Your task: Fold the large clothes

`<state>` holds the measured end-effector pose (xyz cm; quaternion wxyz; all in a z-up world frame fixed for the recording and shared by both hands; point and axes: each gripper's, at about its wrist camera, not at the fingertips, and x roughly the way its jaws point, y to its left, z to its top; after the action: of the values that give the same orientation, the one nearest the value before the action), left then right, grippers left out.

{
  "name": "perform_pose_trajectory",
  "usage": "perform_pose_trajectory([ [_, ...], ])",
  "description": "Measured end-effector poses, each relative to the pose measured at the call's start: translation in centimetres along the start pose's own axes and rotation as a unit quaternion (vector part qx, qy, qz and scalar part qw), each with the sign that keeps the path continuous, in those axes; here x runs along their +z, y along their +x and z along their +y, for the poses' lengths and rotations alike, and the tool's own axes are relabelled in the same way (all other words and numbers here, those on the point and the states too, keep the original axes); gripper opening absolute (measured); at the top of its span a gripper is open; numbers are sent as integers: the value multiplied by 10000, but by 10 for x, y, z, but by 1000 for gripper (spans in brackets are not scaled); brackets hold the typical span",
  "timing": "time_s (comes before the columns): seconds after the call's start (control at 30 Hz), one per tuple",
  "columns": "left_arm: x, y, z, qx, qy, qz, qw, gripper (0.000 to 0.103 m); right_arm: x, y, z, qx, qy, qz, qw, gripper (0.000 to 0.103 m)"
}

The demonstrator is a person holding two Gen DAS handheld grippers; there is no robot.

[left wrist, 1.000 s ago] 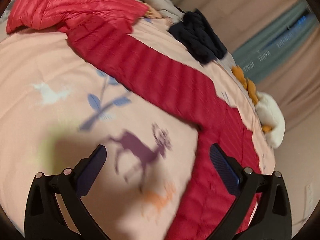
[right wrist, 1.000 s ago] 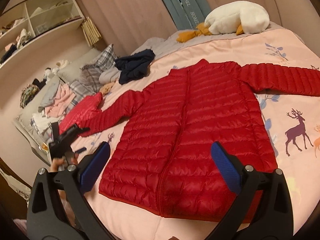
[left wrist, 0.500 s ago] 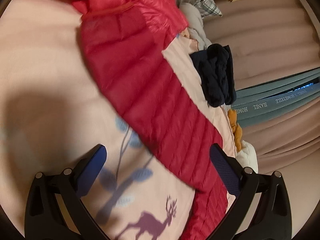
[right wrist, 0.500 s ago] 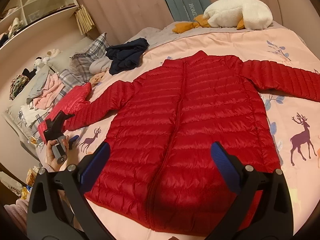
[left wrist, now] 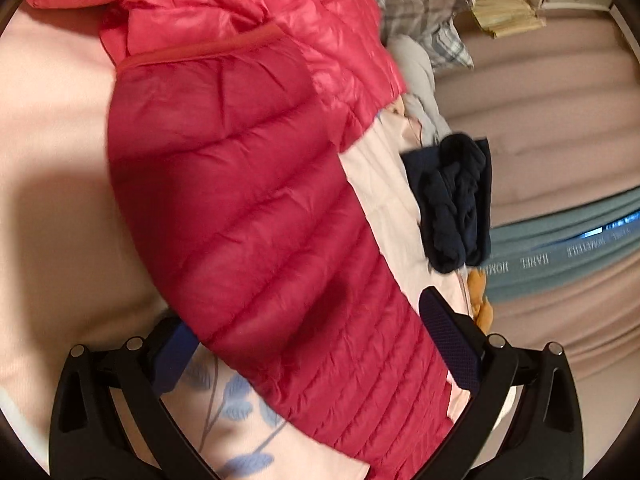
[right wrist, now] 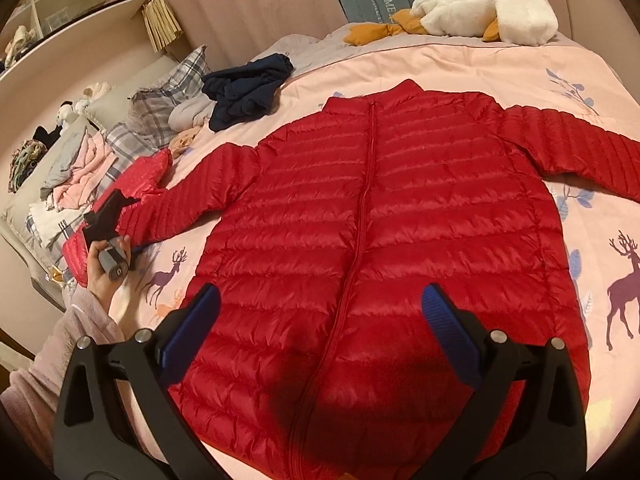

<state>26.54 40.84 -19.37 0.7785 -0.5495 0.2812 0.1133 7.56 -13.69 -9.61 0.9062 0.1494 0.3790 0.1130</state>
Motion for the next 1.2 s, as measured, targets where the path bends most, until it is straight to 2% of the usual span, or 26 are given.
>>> perform_pose_trajectory([
  [0.1,3,0,2,55,2,-85,9999,102,0,6,2,-51,-46,47,10000,101],
  [0.23,5,4,-4,307,276,-40,9991,97,-1,13,3,-115,-27,100,9999,101],
  [0.3,5,4,-6,486,427,-25,9979,88,-1,14,4,-134,-42,105,9998,101],
  [0.37,6,5,-3,582,470,6,9972,65,-1,15,7,-163,-83,119,9998,101],
  [0.4,6,5,-1,627,459,39,9970,59,-2,15,8,-168,-101,133,9997,101],
  [0.47,9,3,8,589,361,125,9975,35,-1,15,9,-134,-103,142,9998,101],
  [0.5,10,3,12,559,301,148,9979,28,-1,15,9,-126,-100,137,9998,101],
  [0.53,11,2,17,489,228,186,9984,16,-1,14,10,-122,-106,119,9998,101],
  [0.57,12,0,21,447,189,197,9986,11,0,13,11,-136,-118,106,9998,101],
  [0.63,11,-4,18,399,259,137,9988,7,0,11,11,-166,-118,88,9998,101],
  [0.77,3,-18,-8,369,794,-52,9961,5,1,8,15,-166,-100,78,9998,101],
  [0.9,-10,-39,-53,255,1606,-242,9864,5,0,4,23,-155,-187,27,9997,101],
  [1.0,-28,-56,-91,34,2256,-291,9738,5,-3,1,28,-140,-223,7,9997,101],
  [1.13,-69,-79,-138,-203,3121,-338,9492,5,-5,-3,29,-113,-213,-12,9997,101],
  [1.2,-96,-90,-161,-324,3578,-354,9326,5,-5,-7,27,-87,-180,-75,9998,101],
])
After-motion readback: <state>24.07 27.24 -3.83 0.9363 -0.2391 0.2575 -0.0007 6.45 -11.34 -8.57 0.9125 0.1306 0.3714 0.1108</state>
